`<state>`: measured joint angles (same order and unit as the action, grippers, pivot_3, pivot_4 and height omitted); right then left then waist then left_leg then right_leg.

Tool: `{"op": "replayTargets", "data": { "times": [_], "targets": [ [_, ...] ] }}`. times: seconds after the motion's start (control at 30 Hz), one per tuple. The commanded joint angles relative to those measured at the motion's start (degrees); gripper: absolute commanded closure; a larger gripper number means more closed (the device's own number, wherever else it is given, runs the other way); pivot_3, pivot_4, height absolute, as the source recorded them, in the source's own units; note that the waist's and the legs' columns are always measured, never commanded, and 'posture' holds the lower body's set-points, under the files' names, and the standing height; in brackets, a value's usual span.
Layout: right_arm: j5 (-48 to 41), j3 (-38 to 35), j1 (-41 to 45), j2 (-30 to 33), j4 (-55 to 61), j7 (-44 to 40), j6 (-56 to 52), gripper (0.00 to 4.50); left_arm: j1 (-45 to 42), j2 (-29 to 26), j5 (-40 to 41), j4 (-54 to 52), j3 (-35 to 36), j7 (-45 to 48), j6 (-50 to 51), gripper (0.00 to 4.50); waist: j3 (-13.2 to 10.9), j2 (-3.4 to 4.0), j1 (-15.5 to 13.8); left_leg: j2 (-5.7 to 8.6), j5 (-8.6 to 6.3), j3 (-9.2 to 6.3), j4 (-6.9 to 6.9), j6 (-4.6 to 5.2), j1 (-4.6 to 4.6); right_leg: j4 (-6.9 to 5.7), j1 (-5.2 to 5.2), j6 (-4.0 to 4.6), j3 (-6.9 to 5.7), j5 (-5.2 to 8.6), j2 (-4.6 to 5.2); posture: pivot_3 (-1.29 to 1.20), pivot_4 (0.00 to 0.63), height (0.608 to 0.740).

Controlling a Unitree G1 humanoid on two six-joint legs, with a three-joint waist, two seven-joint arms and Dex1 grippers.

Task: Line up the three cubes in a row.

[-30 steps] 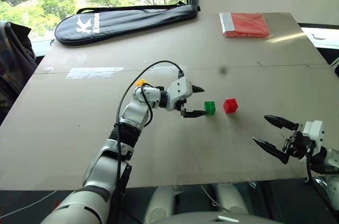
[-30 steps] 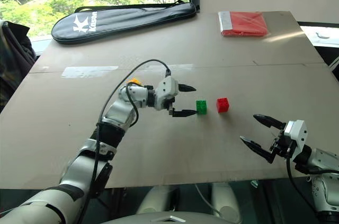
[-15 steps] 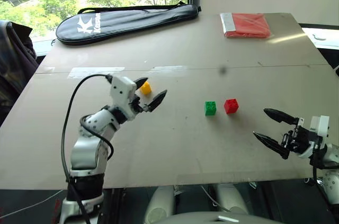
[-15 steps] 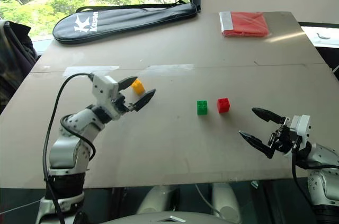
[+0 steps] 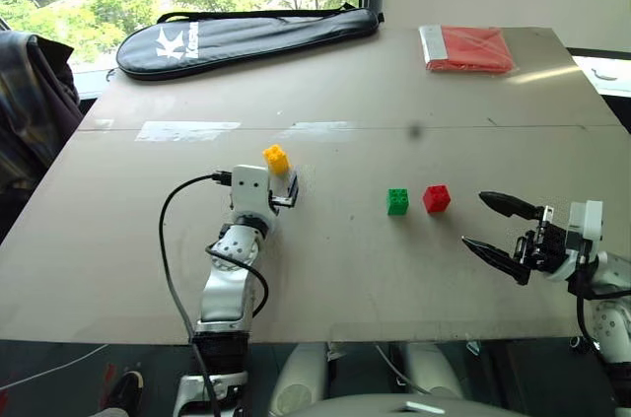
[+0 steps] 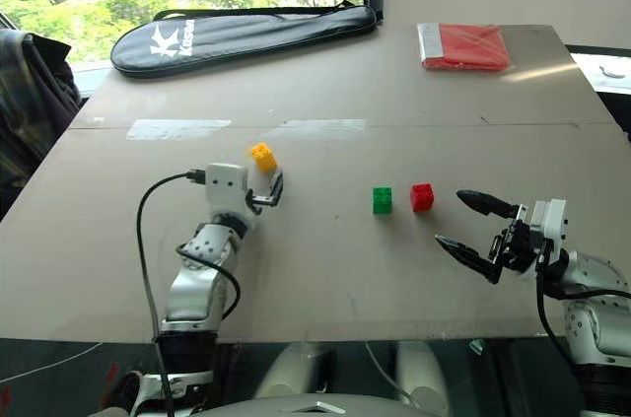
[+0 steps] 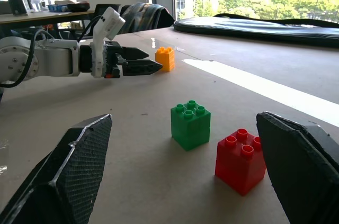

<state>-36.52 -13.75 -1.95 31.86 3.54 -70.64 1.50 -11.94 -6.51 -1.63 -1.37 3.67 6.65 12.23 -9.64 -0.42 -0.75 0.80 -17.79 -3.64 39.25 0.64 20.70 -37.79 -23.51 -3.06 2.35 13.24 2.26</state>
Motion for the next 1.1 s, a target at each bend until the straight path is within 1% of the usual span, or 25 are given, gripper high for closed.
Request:
{"op": "replayTargets", "data": {
  "times": [0.03,0.23,0.33,0.5,0.67,0.93,0.97,1.0,1.03,1.07,1.1],
  "targets": [
    [-0.38,-0.78,-0.03,0.49,1.96,0.41,0.06,0.00,-3.35,1.19,-2.49,3.18,-0.81,-4.59,-1.34,0.10,0.00,0.00,0.06,0.00,0.00,0.00,-0.01,0.00,0.00,0.00,0.00,0.00,0.00,0.00,0.00,0.00,0.150,0.740],
    [-1.73,-1.70,-0.23,-0.14,4.06,2.71,-0.95,0.00,-8.86,3.46,-5.06,9.50,-0.86,-12.23,-0.90,0.10,0.00,-0.01,0.06,0.01,0.00,0.01,-0.01,0.00,0.01,0.00,-0.01,0.00,0.00,0.00,-0.01,0.00,0.150,0.740],
    [-3.15,-2.66,-0.04,-0.93,5.82,5.69,-2.41,0.00,-9.74,3.50,-5.10,11.05,-1.18,-13.05,-1.78,0.10,0.00,-0.01,0.07,0.01,0.00,0.01,-0.01,0.00,0.01,0.00,-0.02,0.00,0.00,0.00,-0.01,0.00,0.150,0.740],
    [-3.92,-2.80,-0.44,-1.20,7.56,7.65,-3.29,0.00,-10.97,3.35,-5.26,13.51,-1.09,-14.43,-2.22,0.10,0.00,-0.01,0.01,0.01,0.01,0.00,-0.01,-0.01,0.02,0.00,-0.02,-0.01,-0.01,0.00,0.00,0.00,0.150,0.740],
    [-3.75,-2.24,-0.53,-1.16,7.72,7.93,-3.40,0.00,-11.73,2.99,-5.66,15.71,-0.89,-15.83,-2.50,0.10,0.00,0.00,0.05,0.05,0.01,0.00,-0.01,-0.01,0.00,-0.02,-0.02,0.00,-0.01,0.00,0.00,0.00,0.150,0.740],
    [-3.12,-1.97,-0.21,-0.85,6.38,6.80,-2.99,0.00,-11.32,3.37,-5.14,15.34,-0.09,-17.14,-1.71,0.10,0.01,0.00,0.08,0.04,0.01,0.01,-0.01,-0.01,-0.01,-0.04,-0.02,-0.01,-0.01,0.00,-0.01,0.00,0.150,0.740],
    [-3.05,-1.92,-0.21,-0.87,6.32,6.72,-2.93,0.00,-11.19,3.46,-5.08,15.14,0.09,-17.41,-1.44,0.48,0.01,0.00,0.08,0.04,0.01,0.01,-0.01,-0.01,-0.02,-0.04,-0.02,-0.01,-0.01,0.00,-0.01,0.00,0.150,0.740],
    [-2.95,-1.84,-0.20,-0.90,6.26,6.67,-2.86,0.00,-11.03,3.57,-5.01,14.94,0.23,-17.66,-1.10,0.60,0.01,0.00,0.09,0.04,0.01,0.01,-0.01,-0.01,-0.02,-0.04,-0.02,0.00,-0.01,0.00,-0.01,0.00,0.150,0.740],
    [-2.89,-1.80,-0.21,-0.93,6.22,6.62,-2.81,0.00,-10.89,3.65,-5.00,14.79,0.30,-17.91,-0.81,0.95,0.01,0.00,0.09,0.04,0.01,0.02,-0.01,-0.01,-0.02,-0.04,-0.02,-0.01,-0.01,0.00,-0.01,0.00,0.150,0.740],
    [-2.83,-1.74,-0.21,-0.95,6.18,6.57,-2.76,0.00,-10.73,3.74,-5.00,14.67,0.37,-18.19,-0.52,0.95,0.01,0.01,0.12,0.04,0.01,0.01,-0.01,-0.01,-0.02,-0.04,-0.02,-0.01,0.00,0.00,-0.01,0.00,0.150,0.740],
    [-2.75,-1.70,-0.22,-0.99,6.15,6.53,-2.68,0.00,-10.58,3.78,-4.85,14.64,0.39,-18.21,-0.33,1.65,0.02,0.01,0.14,0.04,0.01,0.02,-0.01,-0.01,-0.03,-0.05,-0.02,0.00,0.00,0.00,-0.01,0.00,0.150,0.740]
  ]
}}
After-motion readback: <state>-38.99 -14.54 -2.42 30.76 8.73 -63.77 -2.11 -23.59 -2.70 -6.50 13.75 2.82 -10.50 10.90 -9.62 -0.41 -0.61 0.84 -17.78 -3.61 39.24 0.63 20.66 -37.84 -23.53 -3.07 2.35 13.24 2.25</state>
